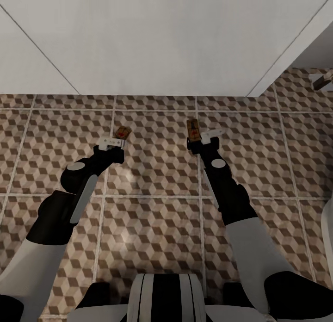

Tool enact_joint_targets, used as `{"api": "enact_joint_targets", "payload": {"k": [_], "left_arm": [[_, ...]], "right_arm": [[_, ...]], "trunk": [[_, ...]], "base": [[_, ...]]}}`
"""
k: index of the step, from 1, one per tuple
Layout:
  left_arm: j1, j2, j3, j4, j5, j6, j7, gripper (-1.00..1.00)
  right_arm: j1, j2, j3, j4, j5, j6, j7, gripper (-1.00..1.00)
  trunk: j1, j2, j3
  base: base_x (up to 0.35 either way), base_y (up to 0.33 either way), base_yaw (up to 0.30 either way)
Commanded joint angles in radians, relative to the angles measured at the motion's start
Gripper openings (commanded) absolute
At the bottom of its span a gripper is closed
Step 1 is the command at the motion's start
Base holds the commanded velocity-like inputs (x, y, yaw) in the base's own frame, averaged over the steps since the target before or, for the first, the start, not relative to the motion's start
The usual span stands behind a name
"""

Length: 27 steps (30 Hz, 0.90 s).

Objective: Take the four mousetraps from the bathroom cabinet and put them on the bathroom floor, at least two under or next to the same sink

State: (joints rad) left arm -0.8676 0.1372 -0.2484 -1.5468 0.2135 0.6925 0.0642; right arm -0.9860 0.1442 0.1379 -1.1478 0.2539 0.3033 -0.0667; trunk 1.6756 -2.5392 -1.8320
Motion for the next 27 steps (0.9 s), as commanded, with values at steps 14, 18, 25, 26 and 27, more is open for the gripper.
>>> {"api": "enact_joint_targets", "payload": {"k": [14,18,25,26,27], "left_arm": [[0.005,-0.001,-0.001,0.007,0.009,0.003,0.007,-1.00],[0.005,-0.008,0.001,0.033,0.009,0.002,0.008,-1.00],[0.006,-0.040,0.005,0.091,0.009,0.002,0.015,-1.00],[0.006,-0.045,0.006,0.107,0.009,0.002,0.026,-1.00],[0.006,-0.054,0.006,0.125,0.009,0.002,0.041,-1.00]], "right_arm": [[0.013,0.007,0.009,0.119,0.004,0.009,0.000,-1.00],[0.013,0.011,0.023,0.124,0.004,0.023,-0.001,-1.00],[0.013,0.030,0.034,0.125,0.005,0.044,-0.001,-1.00],[0.012,0.030,0.035,0.125,0.005,0.045,-0.001,-1.00],[0.011,0.030,0.035,0.125,0.005,0.048,-0.003,-1.00]], "trunk": [[0.000,0.000,-0.001],[0.000,0.000,-0.001],[0.000,0.000,-0.001],[0.000,0.000,-0.001],[0.000,0.000,-0.001]], "base": [[0.046,0.000,0.000],[0.000,0.000,0.000],[0.000,0.000,0.000],[0.000,0.000,0.000],[0.000,0.000,0.000]]}}
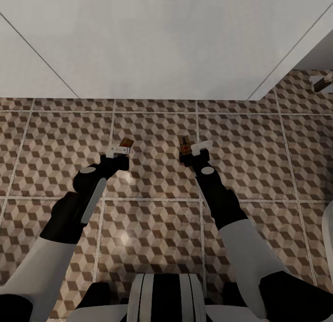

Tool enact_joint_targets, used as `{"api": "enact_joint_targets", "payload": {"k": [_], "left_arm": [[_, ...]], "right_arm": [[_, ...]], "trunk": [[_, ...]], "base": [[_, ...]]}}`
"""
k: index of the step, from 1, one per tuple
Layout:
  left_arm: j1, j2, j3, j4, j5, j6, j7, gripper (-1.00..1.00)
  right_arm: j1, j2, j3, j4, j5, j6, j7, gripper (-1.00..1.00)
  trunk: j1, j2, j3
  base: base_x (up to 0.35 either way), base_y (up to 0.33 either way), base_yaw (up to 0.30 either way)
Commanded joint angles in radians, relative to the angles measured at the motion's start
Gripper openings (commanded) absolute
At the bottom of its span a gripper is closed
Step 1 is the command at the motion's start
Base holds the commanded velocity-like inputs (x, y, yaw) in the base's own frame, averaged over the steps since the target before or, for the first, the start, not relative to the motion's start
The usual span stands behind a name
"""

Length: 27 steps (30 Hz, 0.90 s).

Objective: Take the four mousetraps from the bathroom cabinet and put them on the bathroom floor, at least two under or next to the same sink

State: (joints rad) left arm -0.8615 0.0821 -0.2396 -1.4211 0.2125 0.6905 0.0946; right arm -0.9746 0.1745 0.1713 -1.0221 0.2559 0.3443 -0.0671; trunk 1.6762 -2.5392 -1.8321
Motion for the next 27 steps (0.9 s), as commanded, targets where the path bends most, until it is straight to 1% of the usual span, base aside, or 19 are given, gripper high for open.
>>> {"api": "enact_joint_targets", "payload": {"k": [1,3,6,10,15,17,20,22,25,27], "left_arm": [[-0.001,-0.005,-0.002,0.009,0.010,0.003,0.019,-1.00],[-0.001,-0.026,-0.002,0.042,0.010,0.001,0.056,-1.00],[-0.001,-0.039,-0.001,0.062,0.010,-0.001,0.083,-1.00],[-0.001,-0.054,-0.001,0.073,0.010,-0.002,0.095,-1.00],[-0.001,-0.060,-0.001,0.075,0.009,-0.002,0.097,-1.00],[-0.001,-0.059,-0.001,0.071,0.009,-0.002,0.097,-1.00],[-0.001,-0.051,-0.003,0.058,0.009,-0.002,0.097,-1.00],[-0.001,-0.034,-0.004,0.030,0.009,-0.002,0.096,-1.00],[-0.001,-0.016,-0.005,-0.014,0.009,-0.001,0.096,-1.00],[-0.001,-0.011,-0.006,-0.040,0.010,0.001,0.096,-1.00]], "right_arm": [[-0.001,0.000,0.002,-0.001,0.003,0.008,-0.003,-1.00],[-0.003,0.000,0.002,-0.001,0.003,0.023,-0.006,-1.00],[-0.005,0.000,0.002,-0.001,0.002,0.040,-0.007,-1.00],[-0.007,0.000,0.002,0.015,0.002,0.047,-0.008,-1.00],[-0.013,0.000,0.002,0.066,0.002,0.047,-0.007,-1.00],[-0.014,0.000,0.002,0.072,0.002,0.046,-0.006,-1.00],[-0.014,0.000,0.002,0.076,0.002,0.044,-0.003,-1.00],[-0.014,0.000,0.003,0.077,0.001,0.043,0.000,-1.00],[-0.015,0.000,0.002,0.077,0.001,0.043,0.001,-1.00],[-0.015,0.000,0.002,0.077,0.002,0.044,0.001,-1.00]], "trunk": [[0.000,0.000,-0.001],[0.000,0.000,-0.001],[0.000,0.000,-0.001],[0.000,0.000,-0.001],[0.000,0.000,-0.001],[0.000,0.000,-0.001],[0.000,0.000,-0.001],[0.000,0.000,-0.001],[0.000,0.000,-0.001],[0.000,0.000,-0.001]], "base": [[0.000,0.000,0.000],[0.000,0.000,0.000],[0.000,0.000,0.000],[0.000,0.000,0.000],[0.000,0.000,0.000],[0.000,0.000,0.000],[0.000,0.000,0.000],[0.000,0.000,0.000],[0.000,0.000,0.000],[0.000,0.000,0.000]]}}
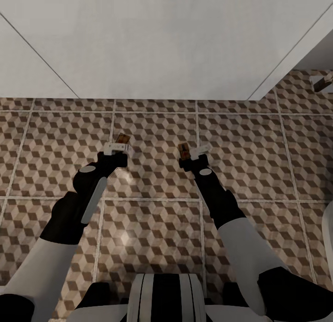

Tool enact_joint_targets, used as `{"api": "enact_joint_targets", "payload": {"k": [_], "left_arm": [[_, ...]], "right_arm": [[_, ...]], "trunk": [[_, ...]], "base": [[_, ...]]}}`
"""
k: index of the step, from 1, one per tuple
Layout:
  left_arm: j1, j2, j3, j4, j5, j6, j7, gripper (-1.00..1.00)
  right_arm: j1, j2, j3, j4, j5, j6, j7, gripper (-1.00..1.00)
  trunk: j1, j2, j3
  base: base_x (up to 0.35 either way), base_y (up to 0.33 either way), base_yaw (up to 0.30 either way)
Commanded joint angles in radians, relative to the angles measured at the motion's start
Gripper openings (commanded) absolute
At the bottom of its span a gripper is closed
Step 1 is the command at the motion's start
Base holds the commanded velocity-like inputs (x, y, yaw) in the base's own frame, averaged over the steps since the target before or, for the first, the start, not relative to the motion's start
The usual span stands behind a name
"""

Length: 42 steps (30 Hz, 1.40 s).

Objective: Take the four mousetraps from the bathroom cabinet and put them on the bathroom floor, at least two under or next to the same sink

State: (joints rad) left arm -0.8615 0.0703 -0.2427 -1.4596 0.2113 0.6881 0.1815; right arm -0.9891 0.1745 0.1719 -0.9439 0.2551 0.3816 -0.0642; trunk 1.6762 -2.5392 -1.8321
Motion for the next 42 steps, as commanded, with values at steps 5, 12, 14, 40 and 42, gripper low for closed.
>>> {"api": "enact_joint_targets", "payload": {"k": [5,12,14,40,42], "left_arm": [[-0.001,0.005,-0.004,-0.048,0.011,0.006,0.010,-1.00],[-0.001,0.006,-0.008,-0.063,0.011,0.007,0.010,-1.00],[-0.001,0.006,-0.009,-0.062,0.011,0.007,0.010,-1.00],[-0.001,0.012,-0.009,-0.048,0.011,0.007,0.010,-1.00],[-0.001,0.012,-0.009,-0.047,0.011,0.007,0.010,-1.00]], "right_arm": [[0.000,0.000,0.001,-0.002,0.003,0.008,-0.002,-1.00],[0.000,0.000,0.002,-0.003,0.002,0.006,-0.002,-1.00],[0.000,0.000,0.003,-0.006,0.002,0.006,-0.002,-1.00],[0.000,0.000,0.011,-0.012,0.001,0.006,-0.008,-1.00],[0.000,0.000,0.011,-0.012,0.001,0.007,-0.008,-1.00]], "trunk": [[0.000,0.000,-0.001],[0.000,0.000,-0.001],[0.000,0.000,-0.001],[0.000,0.000,-0.001],[0.000,0.000,-0.001]], "base": [[0.000,0.000,0.000],[0.004,0.000,0.000],[0.090,0.000,0.000],[0.077,0.000,0.000],[0.062,0.000,0.000]]}}
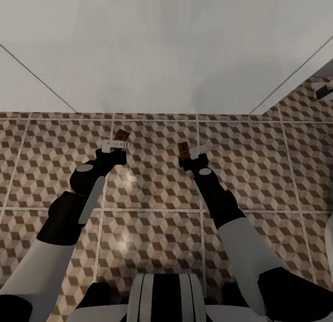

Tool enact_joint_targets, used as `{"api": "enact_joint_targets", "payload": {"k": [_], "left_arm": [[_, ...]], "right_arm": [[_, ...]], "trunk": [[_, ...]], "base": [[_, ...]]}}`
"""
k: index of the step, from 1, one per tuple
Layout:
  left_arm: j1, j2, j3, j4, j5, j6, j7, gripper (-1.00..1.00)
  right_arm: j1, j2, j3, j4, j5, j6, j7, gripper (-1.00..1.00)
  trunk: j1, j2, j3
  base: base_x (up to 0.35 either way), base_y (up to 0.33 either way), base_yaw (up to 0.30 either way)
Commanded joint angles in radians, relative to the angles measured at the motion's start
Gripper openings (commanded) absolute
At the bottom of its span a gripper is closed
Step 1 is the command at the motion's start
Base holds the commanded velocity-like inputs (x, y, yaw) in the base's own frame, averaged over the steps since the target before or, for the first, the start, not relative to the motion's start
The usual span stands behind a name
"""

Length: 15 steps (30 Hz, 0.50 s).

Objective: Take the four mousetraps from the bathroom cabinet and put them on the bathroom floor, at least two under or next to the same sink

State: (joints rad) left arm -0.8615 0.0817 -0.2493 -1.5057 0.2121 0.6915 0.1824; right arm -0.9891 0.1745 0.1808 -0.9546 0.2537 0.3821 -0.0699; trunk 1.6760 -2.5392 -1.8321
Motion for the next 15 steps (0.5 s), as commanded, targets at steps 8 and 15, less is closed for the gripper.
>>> {"api": "enact_joint_targets", "payload": {"k": [8,15], "left_arm": [[0.000,0.001,-0.002,-0.001,0.011,0.003,0.009,-1.00],[0.001,0.001,-0.002,-0.001,0.010,0.003,0.010,-1.00]], "right_arm": [[0.000,0.000,0.002,-0.001,0.002,0.007,-0.002,-1.00],[0.000,0.000,0.001,-0.001,0.002,0.008,-0.002,-1.00]], "trunk": [[0.000,0.000,-0.001],[0.000,0.000,-0.001]], "base": [[0.101,0.000,0.000],[0.011,0.000,0.000]]}}
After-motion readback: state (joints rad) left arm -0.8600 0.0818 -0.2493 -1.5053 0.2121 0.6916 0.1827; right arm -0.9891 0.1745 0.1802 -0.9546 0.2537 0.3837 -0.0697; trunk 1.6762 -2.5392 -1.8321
